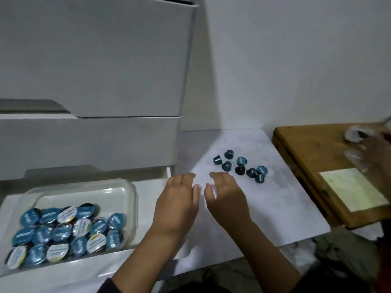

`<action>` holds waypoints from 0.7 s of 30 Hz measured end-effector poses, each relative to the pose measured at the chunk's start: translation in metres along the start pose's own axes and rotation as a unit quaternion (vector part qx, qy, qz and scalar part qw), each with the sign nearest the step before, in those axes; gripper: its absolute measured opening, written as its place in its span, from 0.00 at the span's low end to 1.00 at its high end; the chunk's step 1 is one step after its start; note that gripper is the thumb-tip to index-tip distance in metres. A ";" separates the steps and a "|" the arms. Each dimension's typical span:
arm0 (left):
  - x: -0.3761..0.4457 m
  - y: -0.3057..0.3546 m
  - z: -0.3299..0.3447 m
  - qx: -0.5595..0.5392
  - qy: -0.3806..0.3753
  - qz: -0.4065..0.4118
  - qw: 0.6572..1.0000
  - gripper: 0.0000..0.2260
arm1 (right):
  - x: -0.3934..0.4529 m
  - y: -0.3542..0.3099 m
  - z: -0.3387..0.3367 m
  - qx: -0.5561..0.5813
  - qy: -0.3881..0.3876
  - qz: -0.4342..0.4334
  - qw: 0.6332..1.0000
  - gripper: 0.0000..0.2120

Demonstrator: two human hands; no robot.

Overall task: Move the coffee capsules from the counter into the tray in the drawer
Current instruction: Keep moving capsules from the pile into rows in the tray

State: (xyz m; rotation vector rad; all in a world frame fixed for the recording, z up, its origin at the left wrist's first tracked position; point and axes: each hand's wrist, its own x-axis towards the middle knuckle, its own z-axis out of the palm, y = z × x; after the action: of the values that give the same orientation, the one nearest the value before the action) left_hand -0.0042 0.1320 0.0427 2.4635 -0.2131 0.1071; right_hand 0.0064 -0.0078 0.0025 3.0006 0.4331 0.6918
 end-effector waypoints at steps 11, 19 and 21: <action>0.061 0.083 0.159 -0.050 -0.113 -0.072 0.990 0.15 | -0.035 0.180 0.056 0.165 -0.127 0.262 0.942 0.16; 0.110 0.079 0.220 -0.038 -0.096 -0.096 0.990 0.14 | -0.032 0.219 0.095 0.197 -0.124 0.261 0.937 0.13; 0.121 0.080 0.230 -0.049 -0.085 -0.095 0.991 0.13 | -0.034 0.222 0.102 0.199 -0.123 0.252 0.939 0.13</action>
State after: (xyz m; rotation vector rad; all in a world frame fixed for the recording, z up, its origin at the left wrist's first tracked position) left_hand 0.1055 -0.0883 -0.0732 2.3820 -0.0529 -0.1916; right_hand 0.0799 -0.2275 -0.0835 3.5601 -0.2551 0.2430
